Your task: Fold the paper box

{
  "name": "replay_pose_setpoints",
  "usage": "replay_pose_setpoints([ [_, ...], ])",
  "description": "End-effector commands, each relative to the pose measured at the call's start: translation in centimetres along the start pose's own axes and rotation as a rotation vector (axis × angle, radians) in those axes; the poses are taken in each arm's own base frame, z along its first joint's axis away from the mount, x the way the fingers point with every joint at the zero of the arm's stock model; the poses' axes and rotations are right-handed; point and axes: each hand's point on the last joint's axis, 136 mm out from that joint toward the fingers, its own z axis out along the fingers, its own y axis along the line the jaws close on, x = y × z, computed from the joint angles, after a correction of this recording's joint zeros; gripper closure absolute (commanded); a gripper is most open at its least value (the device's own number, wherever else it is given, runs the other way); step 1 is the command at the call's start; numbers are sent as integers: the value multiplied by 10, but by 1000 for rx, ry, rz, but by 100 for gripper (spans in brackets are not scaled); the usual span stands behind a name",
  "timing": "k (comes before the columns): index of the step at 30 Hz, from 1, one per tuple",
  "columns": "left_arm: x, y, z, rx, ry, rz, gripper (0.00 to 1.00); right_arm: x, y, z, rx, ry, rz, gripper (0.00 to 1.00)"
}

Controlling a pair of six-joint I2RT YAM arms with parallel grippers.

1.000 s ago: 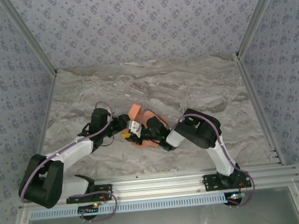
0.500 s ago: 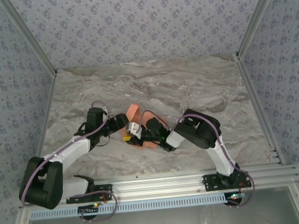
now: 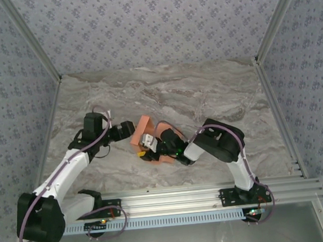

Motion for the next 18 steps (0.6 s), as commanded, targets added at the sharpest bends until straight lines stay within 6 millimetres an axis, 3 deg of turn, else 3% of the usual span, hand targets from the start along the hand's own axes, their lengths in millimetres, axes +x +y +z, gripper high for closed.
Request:
replay_pose_setpoints([
  [1,19,-4,-1,9,40,91,1,-7,2,-11,-17,0,-4,54],
  [6,42,-17,6,29,128,165,1,-10,4,-24,-41,2,10,54],
  [12,57,-8,11,-29,204,183,4,-20,5,-51,-37,3,2,54],
  [18,58,1,15,-139,207,278,9,-16,-21,-84,91,30,34,54],
])
